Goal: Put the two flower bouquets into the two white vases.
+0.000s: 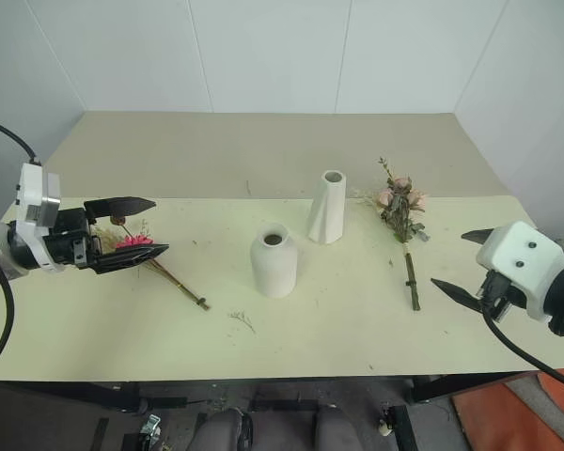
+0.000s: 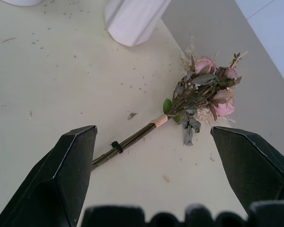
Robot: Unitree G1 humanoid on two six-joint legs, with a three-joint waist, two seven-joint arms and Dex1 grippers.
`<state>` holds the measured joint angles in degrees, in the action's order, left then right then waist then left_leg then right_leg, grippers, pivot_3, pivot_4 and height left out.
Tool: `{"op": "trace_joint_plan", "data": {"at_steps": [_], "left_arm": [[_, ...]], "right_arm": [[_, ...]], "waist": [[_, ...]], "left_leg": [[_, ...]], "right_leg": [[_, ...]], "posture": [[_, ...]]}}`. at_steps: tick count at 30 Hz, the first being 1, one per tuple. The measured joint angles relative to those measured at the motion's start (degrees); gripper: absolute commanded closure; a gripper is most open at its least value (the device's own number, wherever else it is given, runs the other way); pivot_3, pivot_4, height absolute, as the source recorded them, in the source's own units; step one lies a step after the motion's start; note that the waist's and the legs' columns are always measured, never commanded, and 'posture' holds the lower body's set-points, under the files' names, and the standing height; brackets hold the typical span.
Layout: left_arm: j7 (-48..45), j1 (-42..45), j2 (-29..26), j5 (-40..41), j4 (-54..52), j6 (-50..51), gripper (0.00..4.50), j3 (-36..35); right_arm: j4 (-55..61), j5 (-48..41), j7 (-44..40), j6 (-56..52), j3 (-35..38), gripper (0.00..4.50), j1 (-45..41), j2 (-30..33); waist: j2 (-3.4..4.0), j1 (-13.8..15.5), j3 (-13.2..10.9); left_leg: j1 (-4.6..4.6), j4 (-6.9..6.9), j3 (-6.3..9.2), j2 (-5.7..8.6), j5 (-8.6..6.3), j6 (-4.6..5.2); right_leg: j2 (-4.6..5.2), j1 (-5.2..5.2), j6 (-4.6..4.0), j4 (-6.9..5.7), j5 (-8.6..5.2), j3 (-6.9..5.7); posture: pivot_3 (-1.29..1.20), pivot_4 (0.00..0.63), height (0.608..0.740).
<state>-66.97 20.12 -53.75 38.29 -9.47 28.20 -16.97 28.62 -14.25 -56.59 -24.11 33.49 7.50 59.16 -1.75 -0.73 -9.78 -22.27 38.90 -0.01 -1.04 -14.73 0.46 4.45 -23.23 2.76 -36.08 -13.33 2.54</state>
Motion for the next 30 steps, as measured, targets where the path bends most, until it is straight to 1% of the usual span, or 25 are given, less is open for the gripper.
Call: {"op": "trace_joint_plan", "data": {"at_steps": [17, 22, 24, 28, 30], "left_arm": [[0.0, 0.1, -0.6, -1.1, 0.1, -0.5, 0.02, 0.0], [0.0, 0.1, -1.0, -1.1, 0.0, -0.5, 0.02, 0.0], [0.0, 0.1, -1.1, -1.1, 0.0, -0.5, 0.02, 0.0], [-0.2, 0.9, -1.2, -1.2, 0.2, -0.6, 0.02, 0.2], [-0.3, 5.3, -0.9, -1.9, 1.8, -1.2, 0.02, 1.8]], "right_arm": [[0.1, 0.0, 0.5, -0.1, -0.2, 0.0, 0.5, -0.4], [0.1, -0.4, 1.0, -1.7, -1.5, 0.0, -0.4, -0.4], [0.0, -0.5, 1.7, -2.6, -1.9, 0.0, -1.3, -0.4], [-1.4, -0.7, 3.6, -5.1, -4.4, 0.0, -5.8, -0.4], [-3.5, -0.5, 6.2, -7.4, -7.8, 0.0, -10.9, -0.7]], "waist": [[0.0, 0.0, 0.0], [0.0, 0.0, 0.0], [0.0, 0.0, 0.0], [0.0, -0.1, 0.0], [-0.03, -0.1, 0.0]], "left_leg": [[-0.01, 0.0, 0.0, 0.0, 0.0, 0.0], [-0.01, 0.0, 0.0, 0.0, 0.0, 0.0], [0.0, 0.0, 0.0, 0.0, 0.0, 0.0], [0.0, 0.0, 0.0, 0.0, 0.0, 0.0], [0.0, 0.04, 0.0, 0.0, 0.01, -0.01]], "right_leg": [[0.0, 0.0, 0.0, 0.0, 0.0, 0.0], [0.0, 0.0, 0.0, 0.0, 0.0, 0.0], [0.0, 0.0, 0.0, 0.01, 0.0, 0.0], [0.0, -0.01, 0.0, 0.0, 0.0, 0.0], [-0.02, 0.0, -0.02, -0.01, 0.02, -0.01]], "posture": [[0.0, 0.15, 0.74], [0.0, 0.15, 0.74], [0.0, 0.15, 0.74], [0.0, 0.15, 0.74], [0.0, 0.15, 0.74]]}}
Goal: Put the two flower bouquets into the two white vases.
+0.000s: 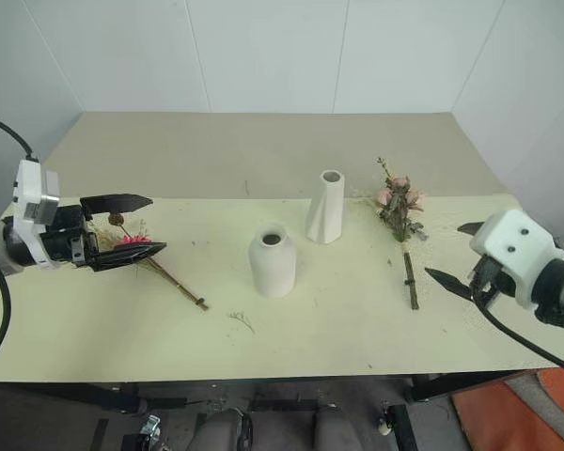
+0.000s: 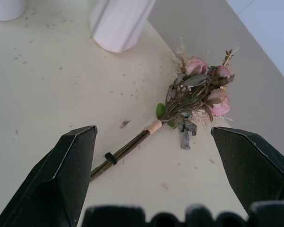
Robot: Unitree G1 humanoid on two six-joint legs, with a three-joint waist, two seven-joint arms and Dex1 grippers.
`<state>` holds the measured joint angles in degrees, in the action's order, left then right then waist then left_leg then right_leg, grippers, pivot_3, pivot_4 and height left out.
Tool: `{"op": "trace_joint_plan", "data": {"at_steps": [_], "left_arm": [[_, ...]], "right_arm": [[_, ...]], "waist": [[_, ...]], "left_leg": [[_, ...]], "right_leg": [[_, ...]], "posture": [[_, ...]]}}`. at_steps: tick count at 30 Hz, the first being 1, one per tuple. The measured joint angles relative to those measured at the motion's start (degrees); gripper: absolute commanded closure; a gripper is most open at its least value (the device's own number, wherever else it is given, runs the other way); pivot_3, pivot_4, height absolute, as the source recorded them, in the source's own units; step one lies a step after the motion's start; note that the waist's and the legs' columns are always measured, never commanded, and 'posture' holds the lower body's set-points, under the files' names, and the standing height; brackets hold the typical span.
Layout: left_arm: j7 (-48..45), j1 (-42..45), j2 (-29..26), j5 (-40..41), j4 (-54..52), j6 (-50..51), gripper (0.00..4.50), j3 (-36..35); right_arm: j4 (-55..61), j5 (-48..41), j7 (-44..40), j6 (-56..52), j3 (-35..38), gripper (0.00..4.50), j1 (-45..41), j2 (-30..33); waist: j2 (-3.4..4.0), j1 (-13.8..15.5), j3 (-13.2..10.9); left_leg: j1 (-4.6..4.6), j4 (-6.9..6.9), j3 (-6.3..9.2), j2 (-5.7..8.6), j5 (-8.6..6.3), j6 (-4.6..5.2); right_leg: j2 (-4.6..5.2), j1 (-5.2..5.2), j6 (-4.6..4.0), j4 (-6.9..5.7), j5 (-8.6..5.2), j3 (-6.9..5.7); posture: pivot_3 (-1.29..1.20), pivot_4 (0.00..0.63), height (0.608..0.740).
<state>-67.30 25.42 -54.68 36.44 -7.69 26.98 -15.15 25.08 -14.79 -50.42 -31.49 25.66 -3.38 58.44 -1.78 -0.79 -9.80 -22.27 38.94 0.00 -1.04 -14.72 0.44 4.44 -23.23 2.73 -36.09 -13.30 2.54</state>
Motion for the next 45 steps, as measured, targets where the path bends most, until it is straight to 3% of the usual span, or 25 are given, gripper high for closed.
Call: {"op": "trace_joint_plan", "data": {"at_steps": [5, 11, 15, 25, 29, 39, 45], "left_arm": [[-3.0, 12.5, 4.5, -3.1, 6.5, -4.5, 0.02, 6.5], [-8.4, 22.2, 10.1, -8.0, 13.4, -9.6, 0.02, 15.0], [-10.6, 26.0, 12.5, -10.4, 16.2, -12.2, 0.02, 17.5], [-12.4, 26.9, 13.2, -14.0, 16.9, -14.4, 0.02, 19.9], [-12.4, 26.0, 13.1, -13.9, 16.7, -14.4, 0.0, 19.7], [-10.9, 22.5, 11.8, -13.9, 14.2, -13.9, 0.0, 18.4], [-9.9, 21.7, 11.7, -13.9, 13.0, -13.0, 0.0, 18.4]], "right_arm": [[-7.9, -1.3, 5.6, -6.6, -7.9, 0.0, -14.9, -5.8], [-22.6, 3.1, 11.8, -19.9, -21.7, 0.0, -32.4, -7.9], [-29.5, 3.4, 12.4, -27.4, -26.1, 0.0, -37.3, -10.5], [-41.4, 4.7, 13.5, -30.6, -30.4, 0.0, -40.6, -14.3], [-44.9, 5.1, 13.4, -29.9, -31.1, 0.89, -42.9, -14.8], [-52.9, 7.3, 12.8, -27.0, -33.0, 4.29, -46.9, -16.6], [-54.9, 8.4, 14.1, -26.1, -33.2, 4.3, -47.6, -17.4]], "waist": [[0.0, 0.1, 0.0], [0.01, -0.1, 0.0], [0.03, -0.1, 0.0], [0.04, -0.2, 0.0], [0.04, -0.3, 0.0], [0.04, -0.5, 0.0], [0.04, -0.4, 0.0]], "left_leg": [[-0.01, 0.02, 0.01, 0.07, 0.02, -0.02], [-0.44, 0.01, 0.01, 0.07, 0.02, 0.0], [-1.07, 0.17, 0.01, 0.09, 0.06, -0.03], [-1.04, 0.19, 0.01, 0.09, 0.06, -0.02], [-1.03, 0.19, 0.01, 0.08, 0.06, -0.02], [-1.03, 0.19, 0.01, 0.08, 0.06, -0.02], [-1.02, 0.19, 0.01, 0.08, 0.06, -0.03]], "right_leg": [[0.01, 0.04, 0.02, 0.0, 0.03, 0.01], [0.0, -0.43, 0.01, 0.0, 0.03, 0.02], [0.02, -1.12, 0.0, -0.57, 0.05, 0.04], [0.02, -1.11, 0.01, -0.62, 0.05, 0.05], [0.02, -1.1, 0.01, -0.62, 0.05, 0.05], [0.02, -1.1, 0.01, -0.62, 0.05, 0.05], [0.02, -1.09, 0.01, -0.63, 0.05, 0.04]], "posture": [[0.0, 0.15, 0.74], [0.0, 0.15, 0.74], [0.0, 0.15, 0.74], [0.0, 0.15, 0.74], [0.0, 0.15, 0.74], [0.0, 0.15, 0.74], [0.0, 0.15, 0.74]]}}
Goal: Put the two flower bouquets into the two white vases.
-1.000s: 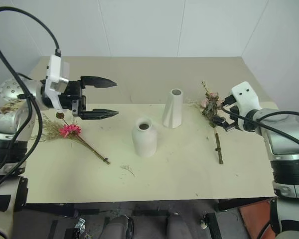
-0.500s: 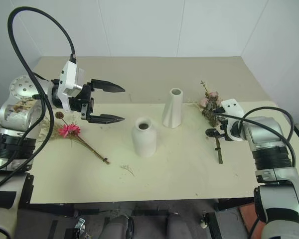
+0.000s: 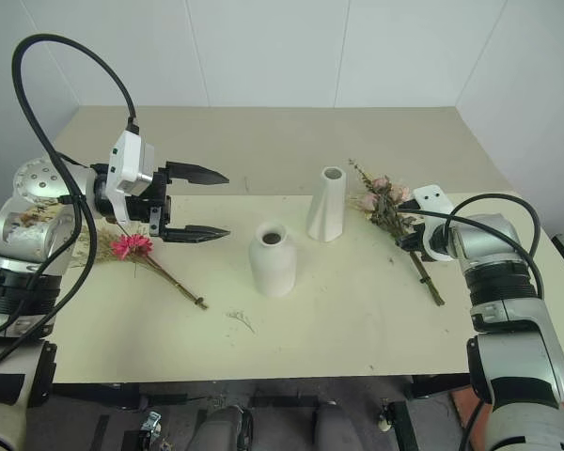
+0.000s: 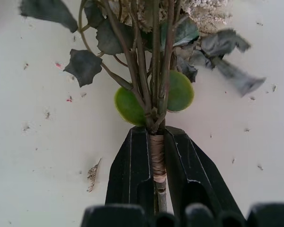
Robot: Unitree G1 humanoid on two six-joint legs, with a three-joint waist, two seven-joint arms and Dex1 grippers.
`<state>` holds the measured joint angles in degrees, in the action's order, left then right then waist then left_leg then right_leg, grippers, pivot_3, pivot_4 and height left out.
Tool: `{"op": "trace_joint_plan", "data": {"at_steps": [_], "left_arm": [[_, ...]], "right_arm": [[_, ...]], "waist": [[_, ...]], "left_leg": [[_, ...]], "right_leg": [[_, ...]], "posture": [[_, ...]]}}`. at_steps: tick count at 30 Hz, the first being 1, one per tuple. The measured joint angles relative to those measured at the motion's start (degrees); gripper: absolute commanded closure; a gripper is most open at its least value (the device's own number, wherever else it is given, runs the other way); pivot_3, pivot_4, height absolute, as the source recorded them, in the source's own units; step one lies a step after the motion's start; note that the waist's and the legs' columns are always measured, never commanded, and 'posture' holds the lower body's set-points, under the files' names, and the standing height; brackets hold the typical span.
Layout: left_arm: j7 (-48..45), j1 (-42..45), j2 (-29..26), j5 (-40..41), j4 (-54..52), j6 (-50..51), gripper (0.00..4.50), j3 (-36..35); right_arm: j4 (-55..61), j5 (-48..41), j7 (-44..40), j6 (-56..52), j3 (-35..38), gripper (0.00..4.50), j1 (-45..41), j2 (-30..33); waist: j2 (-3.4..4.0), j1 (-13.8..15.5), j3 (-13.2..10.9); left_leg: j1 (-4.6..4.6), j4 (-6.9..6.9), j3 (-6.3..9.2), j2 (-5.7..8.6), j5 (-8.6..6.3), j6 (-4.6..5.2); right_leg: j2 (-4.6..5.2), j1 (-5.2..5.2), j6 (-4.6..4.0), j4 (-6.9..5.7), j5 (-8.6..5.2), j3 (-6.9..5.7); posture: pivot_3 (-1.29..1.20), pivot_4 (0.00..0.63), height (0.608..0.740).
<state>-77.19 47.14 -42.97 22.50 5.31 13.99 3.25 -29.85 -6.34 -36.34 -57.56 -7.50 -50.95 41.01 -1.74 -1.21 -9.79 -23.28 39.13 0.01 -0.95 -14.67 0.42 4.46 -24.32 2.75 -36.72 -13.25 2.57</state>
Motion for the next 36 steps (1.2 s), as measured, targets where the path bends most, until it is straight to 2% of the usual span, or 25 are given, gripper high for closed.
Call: {"op": "trace_joint_plan", "data": {"at_steps": [2, 5, 8, 10, 14, 19, 28, 36], "left_arm": [[0.2, 0.0, 0.0, 0.0, 0.0, 0.1, 0.0, 0.0], [0.7, 0.0, 0.0, 0.0, 0.0, 0.1, 0.0, 0.0], [1.2, 0.0, 0.0, 0.0, 0.0, 0.2, 0.0, -0.1], [1.3, -0.2, -0.2, 0.0, 0.0, 0.2, 0.0, -0.2], [1.7, -0.9, -0.4, 0.0, -0.2, 0.4, 0.0, -0.9], [3.9, -4.4, -2.2, 0.0, -1.6, 1.6, 0.0, -2.7], [7.0, -12.3, -4.7, 0.5, -8.0, 5.6, 0.0, -6.1], [9.2, -13.0, -5.1, 2.3, -11.0, 8.7, 0.0, -7.6]], "right_arm": [[0.1, 0.9, 2.8, 0.9, 0.7, 4.3, 0.0, -0.6], [2.3, 2.1, 12.4, 7.3, 6.9, 4.3, 0.5, -3.0], [7.4, 2.7, 24.8, 23.2, 16.0, 4.3, 0.6, -7.0], [10.7, 2.1, 28.7, 32.7, 20.2, 4.3, 0.1, -9.3], [15.2, -7.6, 26.7, 44.3, 27.1, 4.3, -0.7, -17.0], [15.6, -16.6, 21.5, 51.8, 29.2, 4.3, -2.1, -24.7], [11.3, -17.5, 17.9, 55.9, 26.3, 4.3, -5.3, -28.5], [10.0, -17.4, 16.3, 57.0, 22.8, 4.3, -5.5, -31.5]], "waist": [[0.0, 0.0, 0.0], [0.02, 0.0, 0.0], [0.05, -0.2, 0.0], [0.05, -0.2, 0.0], [0.05, -0.9, 0.0], [0.1, -1.6, 0.0], [0.13, -1.4, -0.1], [0.15, -1.4, -0.1]], "left_leg": [[0.0, 0.0, 0.0, 0.0, 0.0, 0.0], [-0.02, -0.02, -0.01, 0.0, 0.0, 0.0], [-0.03, -0.08, -0.02, 0.0, 0.01, -0.01], [-0.02, -0.1, -0.02, -0.02, 0.01, -0.02], [0.07, -0.09, -0.01, -0.02, 0.02, -0.04], [0.12, -0.15, 0.01, -0.04, 0.02, -0.04], [0.12, -0.15, 0.01, -0.04, 0.05, -0.09], [0.11, -0.16, 0.01, -0.03, 0.05, -0.1]], "right_leg": [[0.0, -0.01, 0.0, -0.01, 0.0, 0.0], [0.01, -0.06, 0.0, -0.04, 0.0, 0.02], [0.0, -0.12, 0.0, -0.04, 0.0, 0.06], [-0.01, -0.13, 0.0, -0.04, 0.0, 0.06], [0.0, -0.01, 0.0, -0.08, 0.01, 0.06], [-0.01, -0.05, 0.0, -0.14, 0.01, 0.07], [-0.01, -0.07, -0.01, -0.19, 0.01, 0.05], [0.0, -0.08, -0.01, -0.19, 0.01, 0.05]], "posture": [[0.0, 0.15, 0.74], [0.0, 0.15, 0.74], [0.0, 0.15, 0.74], [0.0, 0.15, 0.74], [0.0, 0.15, 0.74], [0.0, 0.15, 0.74], [0.0, 0.15, 0.74], [0.0, 0.15, 0.74]]}}
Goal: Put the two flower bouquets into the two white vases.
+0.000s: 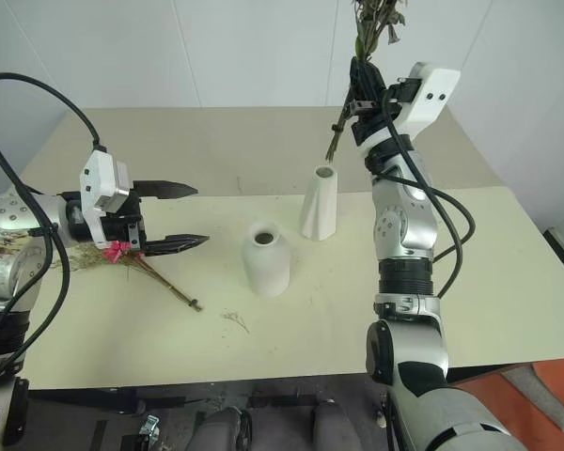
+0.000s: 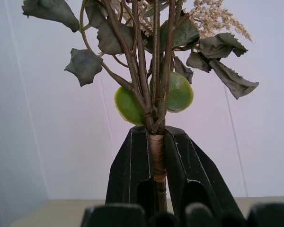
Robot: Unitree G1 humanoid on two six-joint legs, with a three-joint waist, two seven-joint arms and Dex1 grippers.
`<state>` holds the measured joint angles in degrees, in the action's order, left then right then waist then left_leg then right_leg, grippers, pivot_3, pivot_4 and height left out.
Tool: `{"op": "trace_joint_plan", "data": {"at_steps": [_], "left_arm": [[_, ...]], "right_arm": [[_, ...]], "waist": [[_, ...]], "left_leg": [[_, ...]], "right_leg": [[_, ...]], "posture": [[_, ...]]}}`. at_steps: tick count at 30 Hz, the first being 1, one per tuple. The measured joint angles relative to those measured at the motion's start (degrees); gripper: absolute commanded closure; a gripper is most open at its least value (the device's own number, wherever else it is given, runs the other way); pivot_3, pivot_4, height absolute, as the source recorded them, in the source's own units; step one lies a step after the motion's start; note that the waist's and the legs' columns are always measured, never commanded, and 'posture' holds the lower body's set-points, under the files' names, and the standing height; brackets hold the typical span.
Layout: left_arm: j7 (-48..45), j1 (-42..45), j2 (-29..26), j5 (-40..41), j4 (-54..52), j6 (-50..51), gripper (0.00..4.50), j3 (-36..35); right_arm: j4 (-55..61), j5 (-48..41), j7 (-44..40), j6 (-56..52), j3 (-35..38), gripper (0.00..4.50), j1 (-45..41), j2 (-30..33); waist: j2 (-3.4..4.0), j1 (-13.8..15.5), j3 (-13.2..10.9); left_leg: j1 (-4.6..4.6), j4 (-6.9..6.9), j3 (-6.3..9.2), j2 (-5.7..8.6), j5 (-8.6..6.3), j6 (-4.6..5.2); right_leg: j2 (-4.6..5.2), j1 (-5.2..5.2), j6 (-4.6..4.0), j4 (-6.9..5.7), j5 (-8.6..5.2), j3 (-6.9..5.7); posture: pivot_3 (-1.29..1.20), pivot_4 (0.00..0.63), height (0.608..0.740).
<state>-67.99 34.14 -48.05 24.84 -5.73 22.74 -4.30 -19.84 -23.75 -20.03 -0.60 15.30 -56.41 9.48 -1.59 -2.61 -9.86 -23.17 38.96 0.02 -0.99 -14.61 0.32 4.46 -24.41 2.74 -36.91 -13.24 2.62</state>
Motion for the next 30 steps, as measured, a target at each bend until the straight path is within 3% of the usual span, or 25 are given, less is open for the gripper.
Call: {"op": "trace_joint_plan", "data": {"at_steps": [30], "left_arm": [[0.9, -0.3, -0.7, 0.3, -1.1, 1.1, 0.0, 0.0]], "right_arm": [[0.8, 1.3, -0.9, 1.7, -3.6, 4.3, 7.1, -2.4]], "waist": [[0.01, -0.1, 0.0]], "left_leg": [[0.01, -0.02, 0.0, 0.0, 0.01, -0.01]], "right_leg": [[-0.01, -0.01, 0.0, 0.0, 0.0, 0.01]], "posture": [[0.0, 0.15, 0.74]]}}
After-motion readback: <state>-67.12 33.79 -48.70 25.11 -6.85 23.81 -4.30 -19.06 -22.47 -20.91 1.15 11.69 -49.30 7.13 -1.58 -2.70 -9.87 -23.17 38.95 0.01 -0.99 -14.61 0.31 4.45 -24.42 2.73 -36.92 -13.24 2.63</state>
